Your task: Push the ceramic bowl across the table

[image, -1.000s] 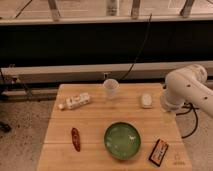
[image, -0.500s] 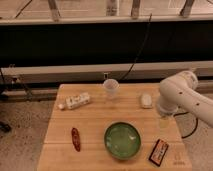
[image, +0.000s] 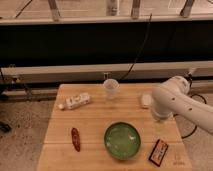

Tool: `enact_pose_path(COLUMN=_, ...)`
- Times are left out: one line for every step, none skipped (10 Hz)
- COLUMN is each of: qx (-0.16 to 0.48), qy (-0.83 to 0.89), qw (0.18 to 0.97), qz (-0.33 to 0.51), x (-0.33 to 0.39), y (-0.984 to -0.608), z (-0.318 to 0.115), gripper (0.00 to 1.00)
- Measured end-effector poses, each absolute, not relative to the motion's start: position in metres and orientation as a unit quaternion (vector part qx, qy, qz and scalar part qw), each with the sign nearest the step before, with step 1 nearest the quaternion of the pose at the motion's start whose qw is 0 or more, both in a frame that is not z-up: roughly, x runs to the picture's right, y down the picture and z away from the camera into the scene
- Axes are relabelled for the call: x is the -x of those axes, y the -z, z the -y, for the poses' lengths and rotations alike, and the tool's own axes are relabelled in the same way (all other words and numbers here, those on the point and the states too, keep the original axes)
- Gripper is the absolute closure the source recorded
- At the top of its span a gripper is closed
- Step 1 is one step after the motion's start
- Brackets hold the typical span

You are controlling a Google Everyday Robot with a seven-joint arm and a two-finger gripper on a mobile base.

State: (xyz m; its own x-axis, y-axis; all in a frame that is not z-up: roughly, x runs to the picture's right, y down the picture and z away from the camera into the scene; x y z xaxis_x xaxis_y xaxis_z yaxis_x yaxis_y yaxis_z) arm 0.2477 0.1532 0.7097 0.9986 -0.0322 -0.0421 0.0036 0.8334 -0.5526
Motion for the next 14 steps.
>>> enact_pose_path(qx=0.289, qy=0.013, qw=0.957, qz=-0.023, x=-0.242, y=-0.712, z=-0.156, gripper=0.20)
enact_pose_path(qx=0.289, qy=0.015, qw=0.957, qz=-0.023, x=-0.241, y=-0.712, z=-0.158, gripper=0.20)
enact_pose_path(qx=0.290, qy=0.017, qw=0.957, qz=-0.023, x=-0.239, y=-0.712, z=-0.160, gripper=0.20)
enact_pose_path(qx=0.290, qy=0.020, qw=0.957, qz=-0.022, x=-0.236, y=-0.713, z=-0.161, gripper=0.20)
enact_pose_path(qx=0.289, qy=0.022, qw=0.957, qz=-0.022, x=-0.235, y=-0.712, z=-0.161, gripper=0.20)
enact_pose_path(qx=0.289, qy=0.024, qw=0.957, qz=-0.021, x=-0.233, y=-0.713, z=-0.164, gripper=0.20)
enact_pose_path(qx=0.290, qy=0.027, qw=0.956, qz=-0.020, x=-0.230, y=-0.715, z=-0.166, gripper=0.20)
enact_pose_path(qx=0.290, qy=0.030, qw=0.956, qz=-0.018, x=-0.227, y=-0.716, z=-0.168, gripper=0.20)
enact_pose_path(qx=0.291, qy=0.031, qw=0.956, qz=-0.018, x=-0.226, y=-0.716, z=-0.169, gripper=0.20)
enact_pose_path(qx=0.291, qy=0.034, qw=0.956, qz=-0.017, x=-0.224, y=-0.716, z=-0.170, gripper=0.20)
enact_pose_path(qx=0.292, qy=0.036, qw=0.956, qz=-0.016, x=-0.222, y=-0.716, z=-0.173, gripper=0.20)
enact_pose_path(qx=0.293, qy=0.038, qw=0.955, qz=-0.015, x=-0.221, y=-0.716, z=-0.176, gripper=0.20)
enact_pose_path(qx=0.293, qy=0.039, qw=0.955, qz=-0.014, x=-0.220, y=-0.716, z=-0.176, gripper=0.20)
enact_pose_path(qx=0.293, qy=0.041, qw=0.955, qz=-0.013, x=-0.219, y=-0.716, z=-0.178, gripper=0.20)
